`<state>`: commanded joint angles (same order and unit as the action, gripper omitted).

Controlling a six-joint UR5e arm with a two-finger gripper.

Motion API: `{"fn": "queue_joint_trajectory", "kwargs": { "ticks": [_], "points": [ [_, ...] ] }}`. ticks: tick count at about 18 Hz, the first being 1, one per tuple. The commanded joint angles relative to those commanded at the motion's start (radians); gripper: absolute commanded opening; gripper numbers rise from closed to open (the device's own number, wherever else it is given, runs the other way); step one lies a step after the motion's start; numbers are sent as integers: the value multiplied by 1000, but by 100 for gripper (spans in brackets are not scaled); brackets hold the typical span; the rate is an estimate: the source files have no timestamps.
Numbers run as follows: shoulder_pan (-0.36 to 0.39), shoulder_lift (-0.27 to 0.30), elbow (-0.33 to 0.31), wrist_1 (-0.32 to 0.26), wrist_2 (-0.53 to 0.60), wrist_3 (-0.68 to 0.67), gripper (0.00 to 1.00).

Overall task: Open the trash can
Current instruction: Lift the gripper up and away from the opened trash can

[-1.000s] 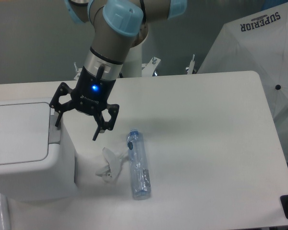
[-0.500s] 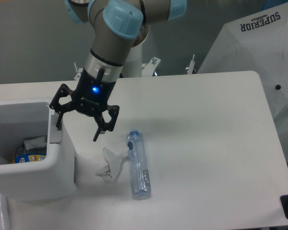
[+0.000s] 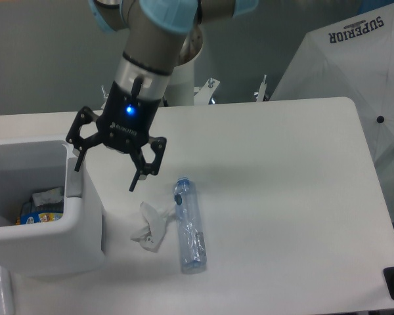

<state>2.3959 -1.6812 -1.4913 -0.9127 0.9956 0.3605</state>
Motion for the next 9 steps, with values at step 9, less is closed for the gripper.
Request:
{"fn": "queue_joint_trajectory", "kwargs": {
  "ticks": [9],
  "points": [
    [127,-5,85,14,107,78,100]
  ]
}}
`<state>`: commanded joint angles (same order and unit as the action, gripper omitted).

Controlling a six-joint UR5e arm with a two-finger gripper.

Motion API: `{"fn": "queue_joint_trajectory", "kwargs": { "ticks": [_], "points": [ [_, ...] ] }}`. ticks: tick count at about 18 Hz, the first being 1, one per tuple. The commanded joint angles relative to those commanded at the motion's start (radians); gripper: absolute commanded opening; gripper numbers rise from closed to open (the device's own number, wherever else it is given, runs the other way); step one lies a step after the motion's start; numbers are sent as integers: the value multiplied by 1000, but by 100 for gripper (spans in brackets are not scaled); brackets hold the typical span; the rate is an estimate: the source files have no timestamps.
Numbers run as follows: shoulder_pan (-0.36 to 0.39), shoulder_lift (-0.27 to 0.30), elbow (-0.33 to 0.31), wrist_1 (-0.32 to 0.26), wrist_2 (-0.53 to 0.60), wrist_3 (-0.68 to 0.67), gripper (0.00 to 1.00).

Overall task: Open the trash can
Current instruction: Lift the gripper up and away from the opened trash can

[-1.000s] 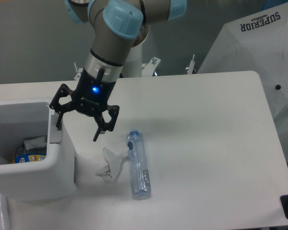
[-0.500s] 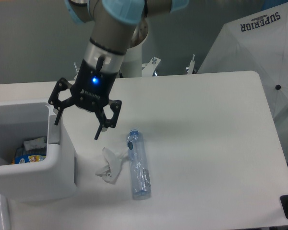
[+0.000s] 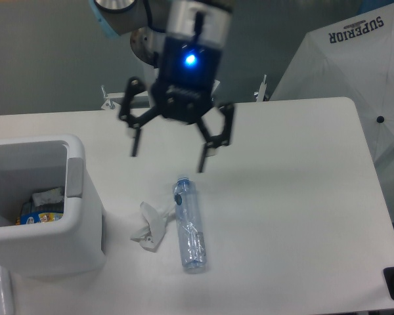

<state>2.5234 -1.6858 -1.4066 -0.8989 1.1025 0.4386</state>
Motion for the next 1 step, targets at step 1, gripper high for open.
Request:
{"fn": "queue_joint_trajectory", "kwargs": {
  "ticks": [1],
  "points": [
    [2,-2,-2,0,29,9,100]
  ]
}}
